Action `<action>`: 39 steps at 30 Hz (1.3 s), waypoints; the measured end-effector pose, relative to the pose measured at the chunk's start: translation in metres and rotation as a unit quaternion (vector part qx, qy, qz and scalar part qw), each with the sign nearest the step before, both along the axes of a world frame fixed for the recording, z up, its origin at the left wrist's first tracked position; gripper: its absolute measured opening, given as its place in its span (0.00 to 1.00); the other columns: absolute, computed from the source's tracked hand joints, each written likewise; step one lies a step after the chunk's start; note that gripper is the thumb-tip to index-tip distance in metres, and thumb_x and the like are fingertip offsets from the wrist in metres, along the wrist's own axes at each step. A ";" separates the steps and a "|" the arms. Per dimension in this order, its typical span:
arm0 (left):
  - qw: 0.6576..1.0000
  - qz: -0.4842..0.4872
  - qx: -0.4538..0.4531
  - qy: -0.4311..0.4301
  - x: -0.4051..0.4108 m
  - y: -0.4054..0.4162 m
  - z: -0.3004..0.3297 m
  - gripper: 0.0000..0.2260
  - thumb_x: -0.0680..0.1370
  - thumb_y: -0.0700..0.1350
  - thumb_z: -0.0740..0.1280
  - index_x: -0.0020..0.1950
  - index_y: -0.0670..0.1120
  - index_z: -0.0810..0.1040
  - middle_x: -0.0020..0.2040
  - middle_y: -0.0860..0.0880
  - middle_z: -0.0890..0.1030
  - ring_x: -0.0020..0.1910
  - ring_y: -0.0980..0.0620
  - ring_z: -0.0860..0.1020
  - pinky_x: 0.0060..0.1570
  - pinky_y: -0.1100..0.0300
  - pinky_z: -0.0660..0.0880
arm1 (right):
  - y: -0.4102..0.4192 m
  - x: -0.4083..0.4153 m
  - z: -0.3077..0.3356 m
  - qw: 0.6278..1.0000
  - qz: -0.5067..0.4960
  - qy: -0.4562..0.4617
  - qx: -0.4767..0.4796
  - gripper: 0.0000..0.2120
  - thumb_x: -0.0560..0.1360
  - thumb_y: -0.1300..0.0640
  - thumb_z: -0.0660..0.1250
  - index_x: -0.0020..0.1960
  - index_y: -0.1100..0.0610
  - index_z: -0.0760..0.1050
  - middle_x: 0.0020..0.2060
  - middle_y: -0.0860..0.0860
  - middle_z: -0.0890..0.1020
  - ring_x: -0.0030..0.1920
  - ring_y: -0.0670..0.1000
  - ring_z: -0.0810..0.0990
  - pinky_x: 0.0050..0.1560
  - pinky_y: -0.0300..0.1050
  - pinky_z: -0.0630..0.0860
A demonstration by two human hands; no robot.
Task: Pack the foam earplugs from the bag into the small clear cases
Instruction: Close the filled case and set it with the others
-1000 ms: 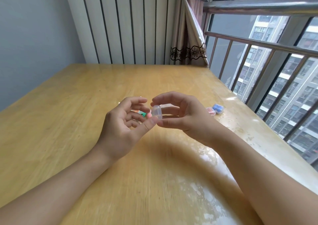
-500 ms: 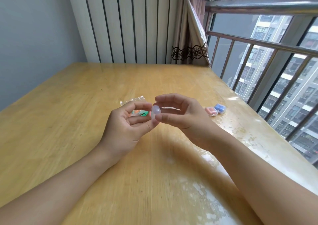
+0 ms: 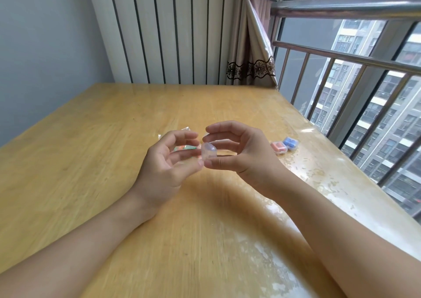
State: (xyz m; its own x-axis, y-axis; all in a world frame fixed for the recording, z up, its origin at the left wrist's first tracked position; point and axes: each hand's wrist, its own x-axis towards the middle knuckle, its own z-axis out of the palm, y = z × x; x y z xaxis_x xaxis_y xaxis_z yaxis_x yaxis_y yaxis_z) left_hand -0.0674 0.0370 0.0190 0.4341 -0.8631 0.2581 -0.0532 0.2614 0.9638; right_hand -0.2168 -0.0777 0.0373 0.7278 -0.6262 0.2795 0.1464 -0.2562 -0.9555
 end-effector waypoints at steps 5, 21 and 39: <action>0.997 -0.021 0.059 0.048 -0.004 0.001 0.006 0.16 0.72 0.44 0.75 0.57 0.41 0.82 0.48 0.41 0.87 0.47 0.47 0.86 0.44 0.58 0.82 | 0.004 0.004 -0.003 0.993 -0.025 0.001 -0.112 0.27 0.63 0.69 0.82 0.58 0.55 0.81 0.49 0.51 0.85 0.53 0.52 0.85 0.55 0.51 0.84; 0.994 0.051 0.061 -0.077 -0.007 0.005 0.007 0.17 0.70 0.36 0.77 0.58 0.46 0.84 0.46 0.49 0.88 0.45 0.51 0.87 0.46 0.65 0.81 | -0.003 -0.004 -0.002 0.998 0.021 0.062 0.021 0.11 0.74 0.64 0.76 0.56 0.61 0.83 0.53 0.56 0.87 0.52 0.57 0.87 0.55 0.55 0.84; 0.990 -0.029 0.118 -0.078 -0.009 0.002 0.003 0.13 0.70 0.36 0.77 0.53 0.45 0.83 0.43 0.46 0.87 0.36 0.48 0.85 0.41 0.60 0.82 | -0.025 -0.015 0.002 0.987 0.004 0.145 0.074 0.10 0.77 0.70 0.69 0.58 0.66 0.80 0.40 0.59 0.86 0.38 0.53 0.85 0.46 0.46 0.85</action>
